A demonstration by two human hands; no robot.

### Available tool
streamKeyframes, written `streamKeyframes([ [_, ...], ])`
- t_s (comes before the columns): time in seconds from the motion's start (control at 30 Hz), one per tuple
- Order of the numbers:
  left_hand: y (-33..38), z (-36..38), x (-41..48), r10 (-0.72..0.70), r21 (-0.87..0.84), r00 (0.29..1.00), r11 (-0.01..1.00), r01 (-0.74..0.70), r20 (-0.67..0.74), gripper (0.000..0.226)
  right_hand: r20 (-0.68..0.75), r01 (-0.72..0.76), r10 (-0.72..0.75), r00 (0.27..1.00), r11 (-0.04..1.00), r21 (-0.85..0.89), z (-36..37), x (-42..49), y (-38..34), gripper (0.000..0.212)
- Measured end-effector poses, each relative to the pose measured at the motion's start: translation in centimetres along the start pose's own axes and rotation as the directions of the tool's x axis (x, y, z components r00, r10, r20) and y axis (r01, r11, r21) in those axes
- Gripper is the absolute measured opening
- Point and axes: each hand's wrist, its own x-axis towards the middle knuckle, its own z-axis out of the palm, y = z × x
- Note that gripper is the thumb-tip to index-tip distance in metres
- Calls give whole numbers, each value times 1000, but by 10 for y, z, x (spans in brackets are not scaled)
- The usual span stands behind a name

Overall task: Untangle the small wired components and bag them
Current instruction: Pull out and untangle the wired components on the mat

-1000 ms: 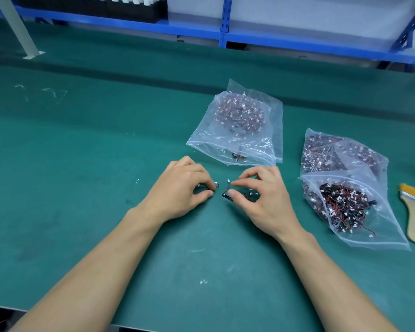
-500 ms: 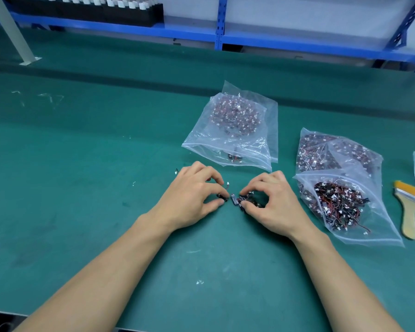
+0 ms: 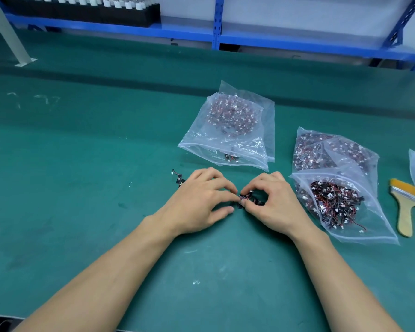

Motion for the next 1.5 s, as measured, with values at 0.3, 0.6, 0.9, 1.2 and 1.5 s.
streamKeyframes([
  [0.3,-11,-2,-6,-93,11,995,996,93,-19,20,12,-80,80,997,997,2,-8,-2,5,16],
  [0.6,-11,-3,-5,-104,-8,994,994,105,8,30,50,-16,18,999,999,-36,-12,-6,4,16],
  [0.9,-48,-30,-21,-476,-237,798,879,415,-368,28,43,-36,37,998,999,-17,-12,-6,5,16],
  [1.2,-67,-34,-32,-652,-330,727,750,574,-217,15,37,4,-2,999,999,-37,-8,-8,1,32],
  [1.5,-63,-37,-34,-560,-302,828,795,525,-35,38,69,6,-5,998,1000,-26,-6,-9,-3,16],
])
